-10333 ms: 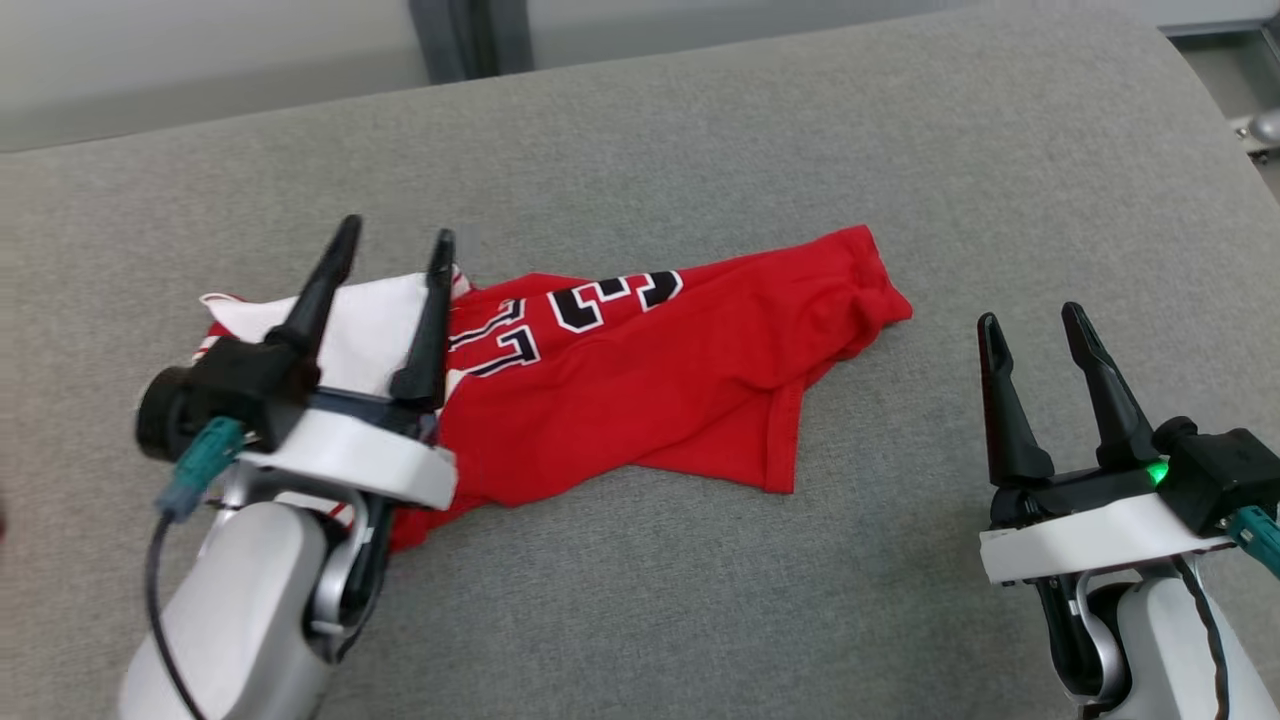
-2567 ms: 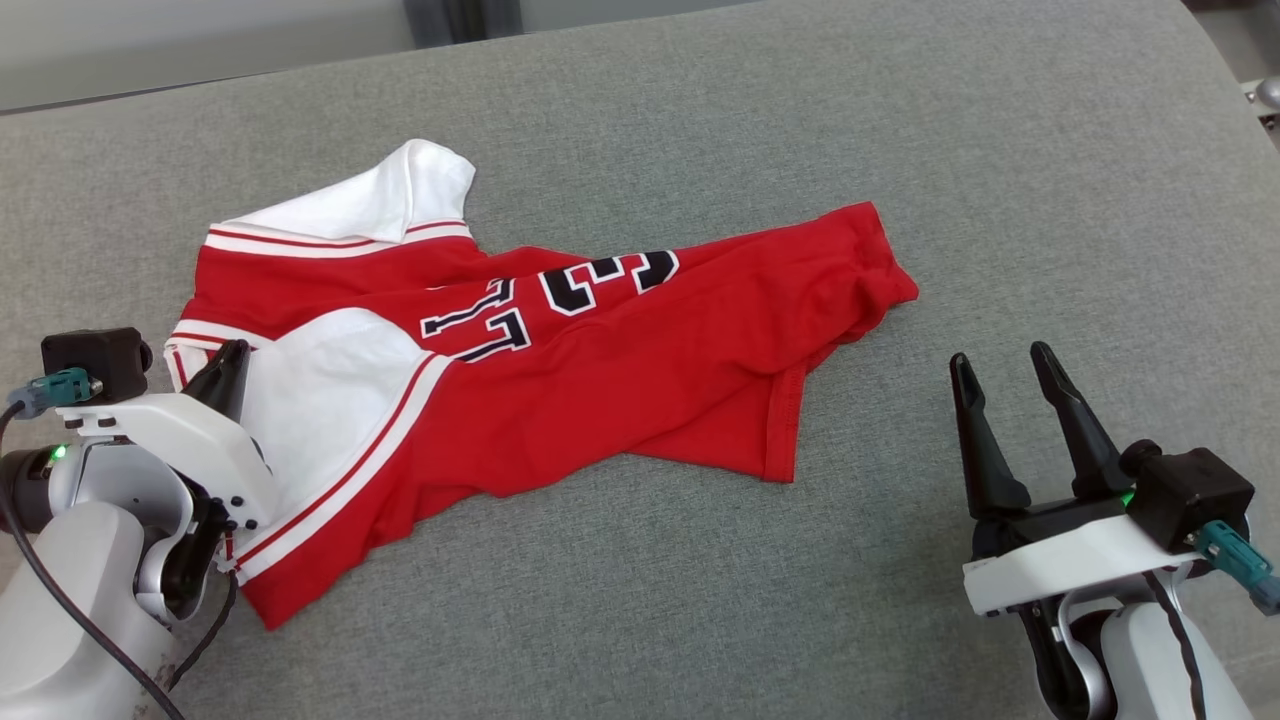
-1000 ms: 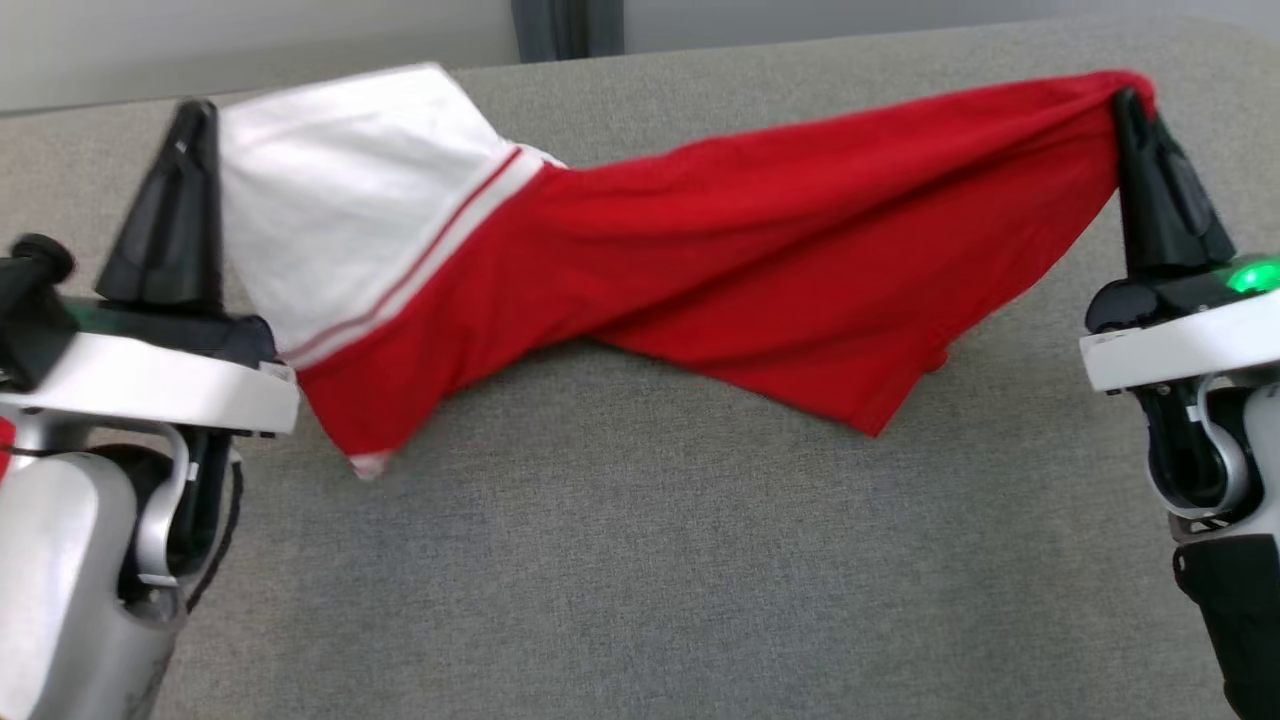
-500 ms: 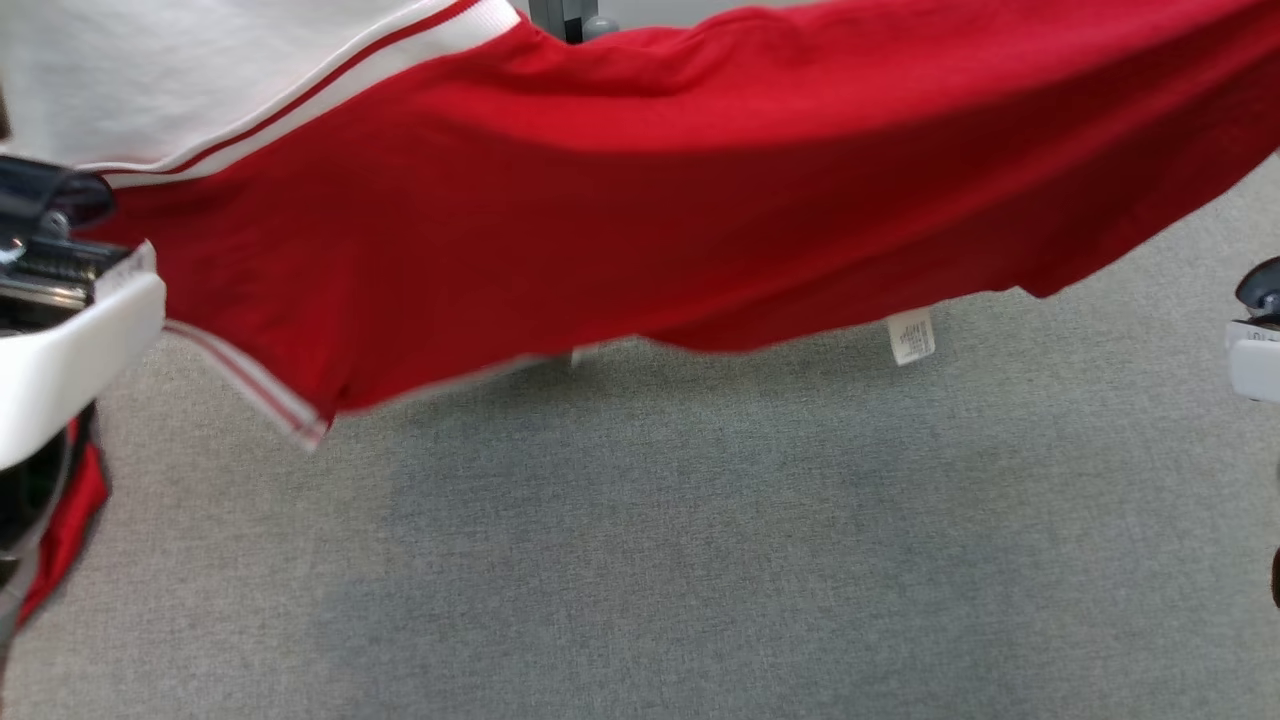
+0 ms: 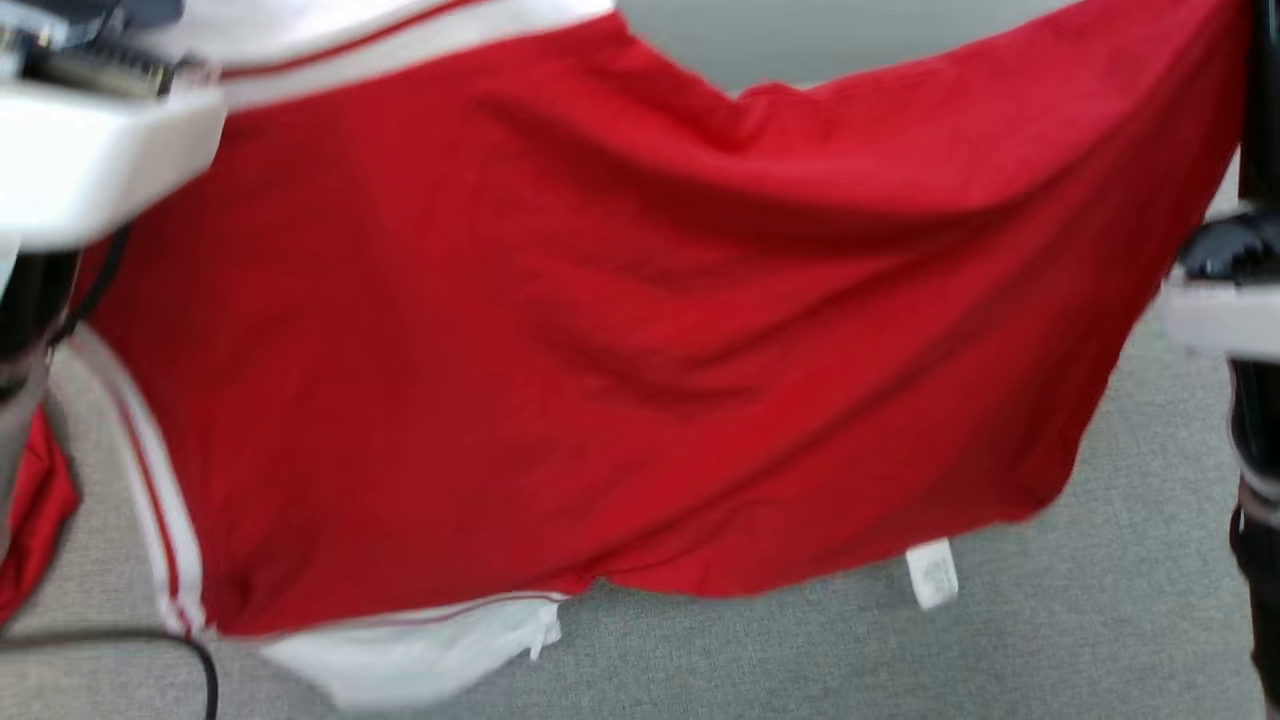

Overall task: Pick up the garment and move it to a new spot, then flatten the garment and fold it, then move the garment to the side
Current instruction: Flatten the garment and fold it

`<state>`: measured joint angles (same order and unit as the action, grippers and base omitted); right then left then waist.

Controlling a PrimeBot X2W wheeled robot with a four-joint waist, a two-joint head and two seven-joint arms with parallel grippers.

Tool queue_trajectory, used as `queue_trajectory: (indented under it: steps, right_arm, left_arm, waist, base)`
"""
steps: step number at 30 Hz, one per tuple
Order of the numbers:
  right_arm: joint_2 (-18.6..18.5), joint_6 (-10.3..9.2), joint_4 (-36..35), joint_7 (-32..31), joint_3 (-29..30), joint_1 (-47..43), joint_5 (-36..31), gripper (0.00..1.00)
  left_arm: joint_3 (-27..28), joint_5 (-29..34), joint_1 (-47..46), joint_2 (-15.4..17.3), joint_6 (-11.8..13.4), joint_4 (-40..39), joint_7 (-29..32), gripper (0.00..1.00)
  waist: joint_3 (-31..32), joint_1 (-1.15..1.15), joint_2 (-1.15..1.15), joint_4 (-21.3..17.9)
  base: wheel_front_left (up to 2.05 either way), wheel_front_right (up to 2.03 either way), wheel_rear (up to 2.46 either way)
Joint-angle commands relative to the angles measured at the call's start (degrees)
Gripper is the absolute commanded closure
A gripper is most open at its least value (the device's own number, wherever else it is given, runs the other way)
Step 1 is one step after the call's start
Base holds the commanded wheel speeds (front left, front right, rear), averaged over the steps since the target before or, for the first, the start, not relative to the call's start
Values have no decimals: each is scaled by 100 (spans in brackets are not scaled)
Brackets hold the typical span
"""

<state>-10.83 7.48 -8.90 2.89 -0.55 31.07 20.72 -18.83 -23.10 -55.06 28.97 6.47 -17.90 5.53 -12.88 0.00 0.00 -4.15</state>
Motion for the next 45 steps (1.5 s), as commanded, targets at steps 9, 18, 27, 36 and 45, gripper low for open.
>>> queue_trajectory:
  steps: [9, 18, 27, 36, 45]
  right_arm:
    - [-267, 4, 2403, 404, -762, 2169, 189, 100]
    - [-4, 4, 5013, 1095, -1264, 4397, 481, 100]
    - [144, 4, 6300, 1225, -1886, 4966, 670, 100]
    - [-182, 4, 5959, 1249, -2430, 3472, 1632, 100]
    - [-337, 4, 4859, 1239, -2332, 1454, 2322, 100]
  left_arm:
    - [-503, 32, -1958, -633, -771, 2943, -372, 100]
    - [-493, 203, -3680, -1082, -969, 5390, -1264, 100]
    - [-527, -201, -3522, -1649, -1228, 6700, -1793, 100]
    - [-394, -352, -1338, -1766, -1129, 6045, -2054, 100]
    - [12, -447, 1614, -1529, -671, 3933, -2058, 100]
  waist:
    - [-389, 0, 0, -112]
    - [-638, 0, 0, -157]
    - [-1123, 0, 0, 137]
    - [-1296, 0, 0, 322]
    - [-1024, 0, 0, 286]
  base:
    - [0, 0, 0]
    - [0, 0, 0]
    - [0, 0, 0]
    - [0, 0, 0]
    - [0, 0, 0]
